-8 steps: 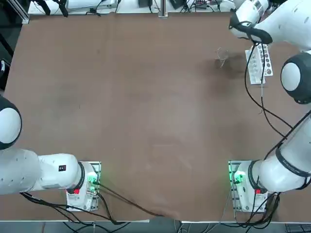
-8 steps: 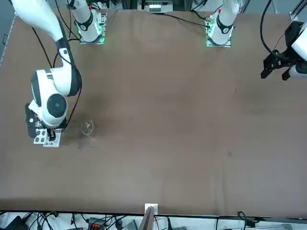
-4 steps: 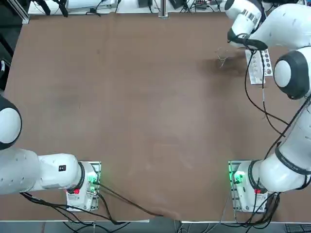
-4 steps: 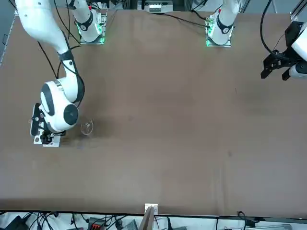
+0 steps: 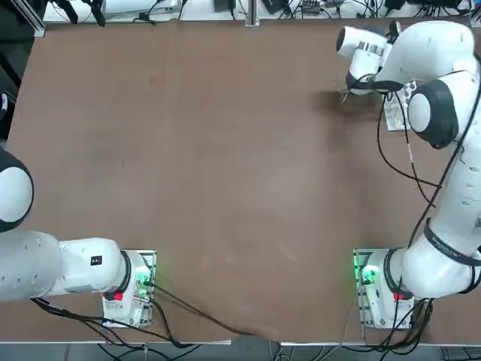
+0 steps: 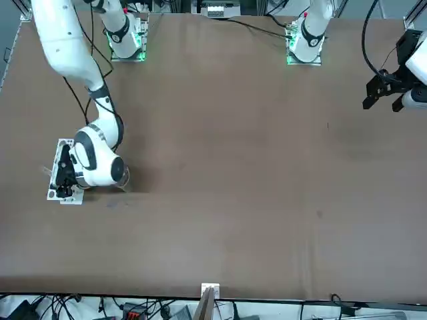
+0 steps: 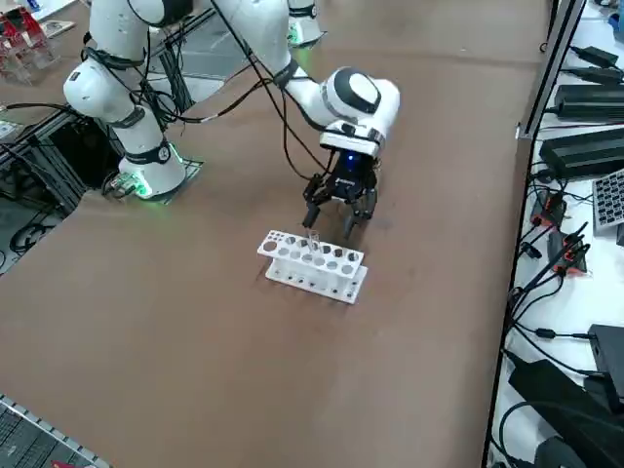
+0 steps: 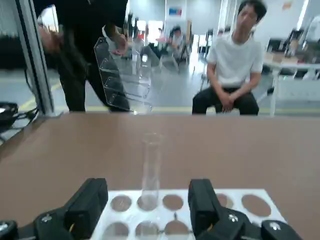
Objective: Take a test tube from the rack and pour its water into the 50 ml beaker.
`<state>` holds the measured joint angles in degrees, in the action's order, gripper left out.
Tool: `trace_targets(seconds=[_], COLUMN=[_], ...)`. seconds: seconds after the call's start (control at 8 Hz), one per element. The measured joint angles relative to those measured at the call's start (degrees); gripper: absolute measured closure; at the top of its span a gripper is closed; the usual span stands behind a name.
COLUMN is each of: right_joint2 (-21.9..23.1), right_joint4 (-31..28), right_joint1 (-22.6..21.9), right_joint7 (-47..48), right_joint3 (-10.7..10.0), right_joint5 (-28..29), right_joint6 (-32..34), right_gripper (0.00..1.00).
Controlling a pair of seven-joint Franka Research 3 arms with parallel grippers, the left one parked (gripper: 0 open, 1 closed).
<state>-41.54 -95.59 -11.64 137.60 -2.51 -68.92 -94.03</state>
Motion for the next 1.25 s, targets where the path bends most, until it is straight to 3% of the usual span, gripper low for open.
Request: trace_targets(seconds=[0.5, 1.25], right_joint2=[-4.3, -5.1], right_joint4=[0.1, 0.2], right_joint1=[-0.5, 0.0], right_joint7=[2.2, 5.0], right_joint3=[0.0, -0.6], right_joint5=[-4.0, -7.5], right_joint6=[4.9, 5.5], right_gripper=[0.1, 0.22])
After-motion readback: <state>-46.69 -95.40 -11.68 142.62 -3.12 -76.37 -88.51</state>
